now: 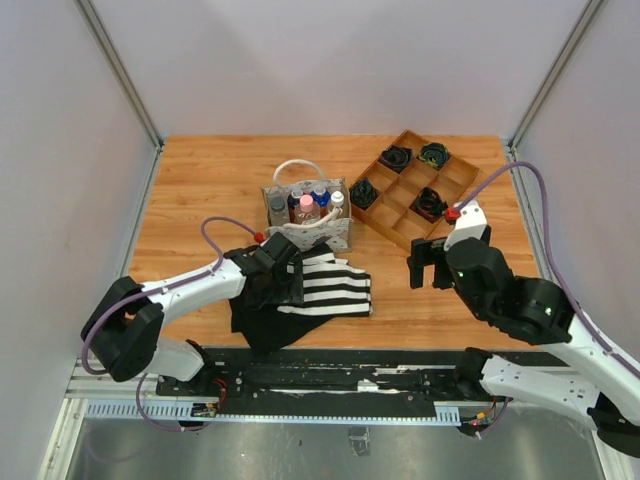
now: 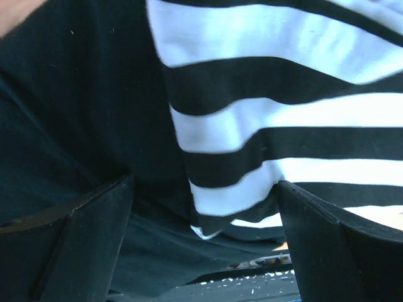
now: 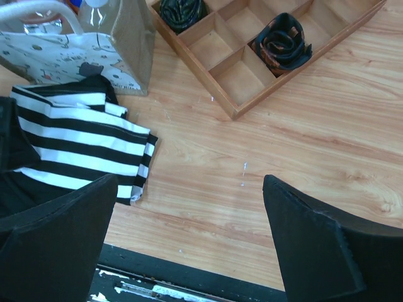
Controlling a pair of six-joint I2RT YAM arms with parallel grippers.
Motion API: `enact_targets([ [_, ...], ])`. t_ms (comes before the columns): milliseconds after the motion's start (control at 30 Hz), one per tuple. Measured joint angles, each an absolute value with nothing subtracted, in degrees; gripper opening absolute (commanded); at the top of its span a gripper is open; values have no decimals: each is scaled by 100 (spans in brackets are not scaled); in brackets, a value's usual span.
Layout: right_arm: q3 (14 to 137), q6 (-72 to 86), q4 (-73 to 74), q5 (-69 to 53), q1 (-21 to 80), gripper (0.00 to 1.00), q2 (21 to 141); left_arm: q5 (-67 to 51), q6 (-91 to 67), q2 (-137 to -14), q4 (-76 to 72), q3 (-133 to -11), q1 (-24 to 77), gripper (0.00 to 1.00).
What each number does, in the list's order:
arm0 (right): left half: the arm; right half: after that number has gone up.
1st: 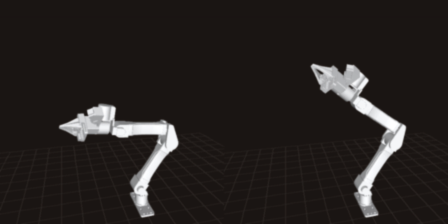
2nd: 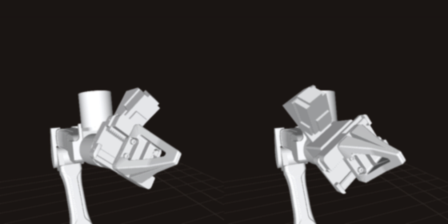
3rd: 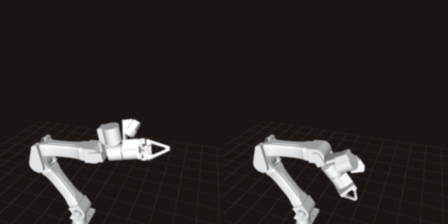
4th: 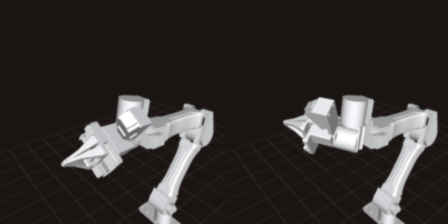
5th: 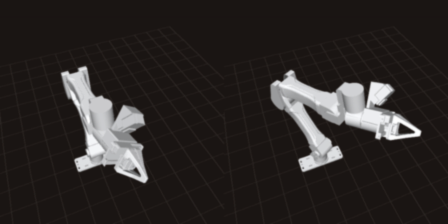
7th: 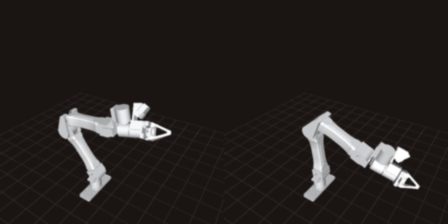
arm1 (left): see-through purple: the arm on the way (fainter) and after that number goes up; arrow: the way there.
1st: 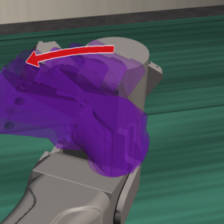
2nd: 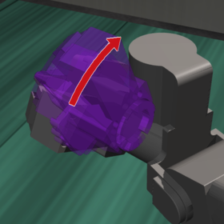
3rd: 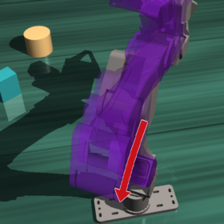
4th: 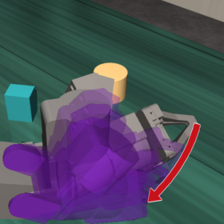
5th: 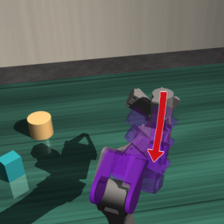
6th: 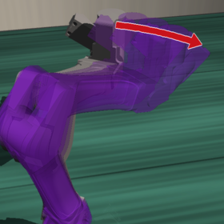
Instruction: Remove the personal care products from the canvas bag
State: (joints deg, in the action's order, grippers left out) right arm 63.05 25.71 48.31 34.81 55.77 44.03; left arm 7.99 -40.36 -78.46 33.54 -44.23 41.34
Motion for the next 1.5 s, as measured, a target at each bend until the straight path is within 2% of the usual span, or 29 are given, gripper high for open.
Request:
enact_targets([
  [200,6305,2569,4829,3555,5577,98,3872,701,-4294,-8121,3253,-4300,4062,100],
  [300,6305,2569,4829,3548,5577,98,3754,445,-4340,-8176,3245,-4307,3708,100],
  [500,6263,2561,4812,3531,5577,98,3662,-530,-4683,-7651,3015,-3874,1881,100],
  [733,6141,2499,4746,3494,5577,99,3627,-303,-4659,-7308,3275,-3747,-10,100],
  [1033,6141,2300,4574,3347,5577,98,3675,139,-4705,-7771,3413,-4289,-1332,100],
  [1267,6141,2224,4554,3138,5577,99,3741,604,-4584,-7601,3452,-5153,-1638,99],
  [1500,6134,2224,4427,3076,5577,98,3710,633,-4156,-6646,3605,-5194,-596,94],
])
